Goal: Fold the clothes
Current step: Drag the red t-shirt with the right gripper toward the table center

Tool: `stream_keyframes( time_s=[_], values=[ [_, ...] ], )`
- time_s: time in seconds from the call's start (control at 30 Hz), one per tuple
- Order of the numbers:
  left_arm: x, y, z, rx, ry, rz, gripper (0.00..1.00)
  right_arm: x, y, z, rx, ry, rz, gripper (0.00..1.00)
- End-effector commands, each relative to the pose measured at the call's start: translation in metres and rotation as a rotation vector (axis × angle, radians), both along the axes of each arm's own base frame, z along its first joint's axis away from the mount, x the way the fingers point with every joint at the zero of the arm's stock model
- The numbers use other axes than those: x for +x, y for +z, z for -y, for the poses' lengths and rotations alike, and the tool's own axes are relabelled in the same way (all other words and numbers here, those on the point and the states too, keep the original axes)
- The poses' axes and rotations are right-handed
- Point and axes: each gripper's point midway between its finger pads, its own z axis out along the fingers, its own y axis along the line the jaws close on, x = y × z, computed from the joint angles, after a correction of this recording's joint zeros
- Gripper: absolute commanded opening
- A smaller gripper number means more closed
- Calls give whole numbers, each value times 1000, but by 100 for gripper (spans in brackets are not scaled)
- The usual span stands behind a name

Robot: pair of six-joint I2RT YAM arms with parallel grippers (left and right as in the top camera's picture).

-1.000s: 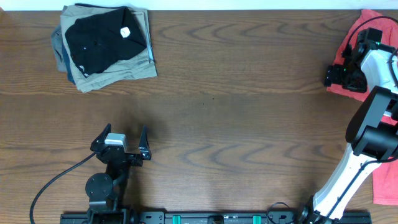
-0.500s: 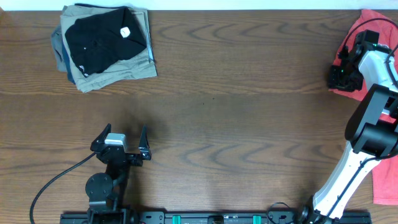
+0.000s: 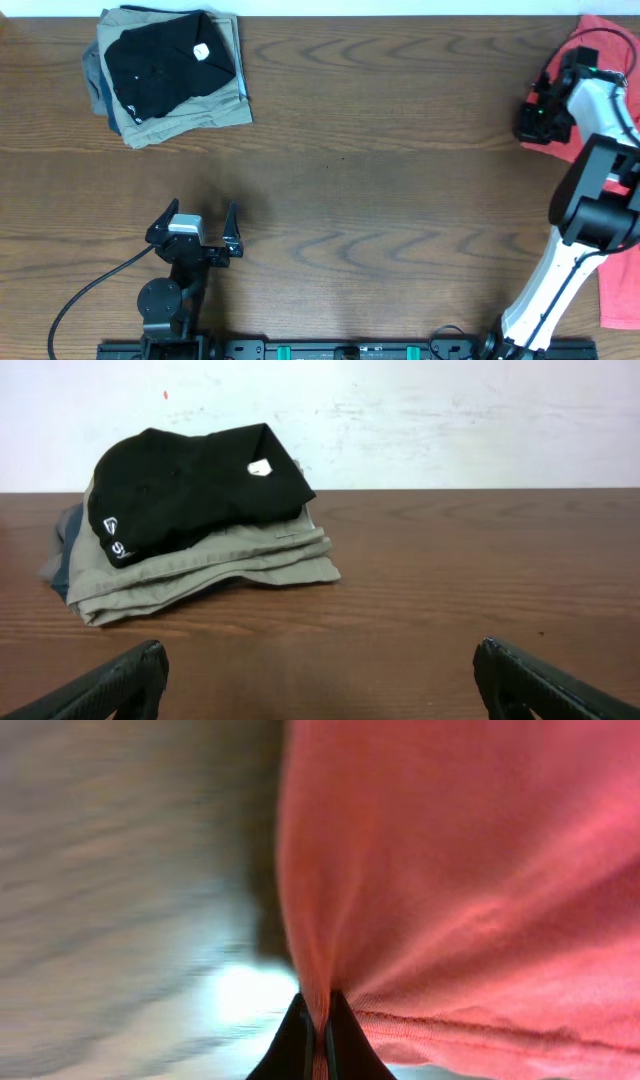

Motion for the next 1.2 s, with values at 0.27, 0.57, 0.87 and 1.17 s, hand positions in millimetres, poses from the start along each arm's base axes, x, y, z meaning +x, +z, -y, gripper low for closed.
stream_keyframes(
  time_s=[0.27, 0.57, 0.87, 1.17],
  values=[
    [0, -16, 2, 12, -10, -34, 98, 27, 43, -209, 315, 339, 129, 1],
    [0, -16, 2, 12, -10, -34, 98, -26, 44, -363, 350, 625, 82, 1],
    [0, -16, 2, 12, -10, -34, 98, -106, 44, -468, 374, 803, 12, 1],
    [0, -16, 2, 12, -10, -34, 98, -190, 46, -527, 417, 975, -75, 3]
  ],
)
